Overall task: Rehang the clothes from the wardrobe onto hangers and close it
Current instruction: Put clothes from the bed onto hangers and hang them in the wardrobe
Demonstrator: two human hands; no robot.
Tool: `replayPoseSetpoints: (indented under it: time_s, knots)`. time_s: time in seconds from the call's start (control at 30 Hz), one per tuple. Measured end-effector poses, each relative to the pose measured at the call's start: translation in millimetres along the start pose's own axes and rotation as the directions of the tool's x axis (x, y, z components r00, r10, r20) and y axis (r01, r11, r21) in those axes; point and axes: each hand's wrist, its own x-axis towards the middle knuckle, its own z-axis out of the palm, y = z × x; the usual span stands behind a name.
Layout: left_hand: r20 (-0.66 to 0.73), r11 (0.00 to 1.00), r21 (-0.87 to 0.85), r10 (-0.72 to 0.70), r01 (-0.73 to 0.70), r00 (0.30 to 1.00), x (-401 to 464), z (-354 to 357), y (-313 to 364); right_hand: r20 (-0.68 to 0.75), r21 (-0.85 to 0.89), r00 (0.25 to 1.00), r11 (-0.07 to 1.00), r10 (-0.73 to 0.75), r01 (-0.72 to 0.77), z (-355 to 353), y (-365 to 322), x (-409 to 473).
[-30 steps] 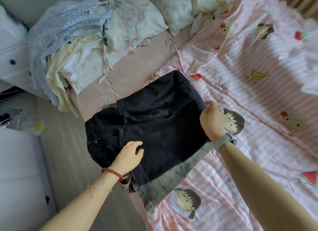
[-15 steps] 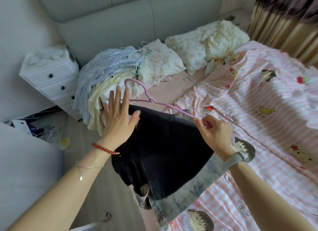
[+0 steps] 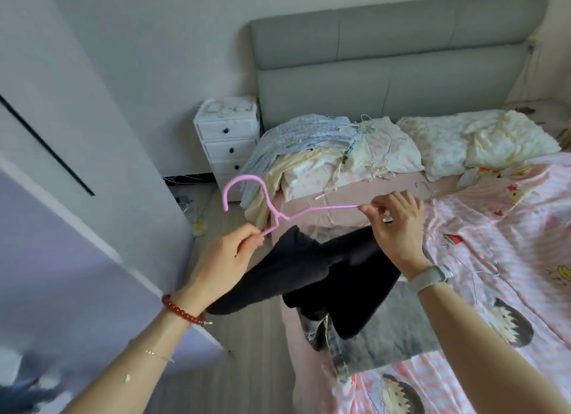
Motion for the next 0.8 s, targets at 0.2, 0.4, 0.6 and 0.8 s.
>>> replayPoseSetpoints:
  time_s: [0.2, 0.4, 0.6, 0.8]
  knots:
    - [-0.167, 0.988, -0.061, -0.149, 0.141, 0.975, -105.6, -88.5, 4.6, 0.161, 0.278, 0.977, 0.956, -0.138, 0.089, 5.7, -111.0, -4.7]
    - [-0.509, 0.967, -0.049, -0.239, 0.249, 0.827, -212.0, -179.7, -8.8, 0.361, 0.472, 0.879, 0.874, -0.310, 0.115, 22.0, -242.7, -15.5]
    - [-0.683, 0.881, -0.111, -0.404, 0.460, 0.608, -314.9, -222.5, -25.5, 0.469, 0.639, 0.765, 0.767, -0.441, 0.051, 39.7, -348.7, -60.8]
    - [-0.869, 0.824, -0.113, -0.353, 0.556, 0.347, -391.5, -258.9, -27.2, 0.421, 0.734, 0.703, 0.670, -0.573, 0.107, 48.1, -440.7, -95.5]
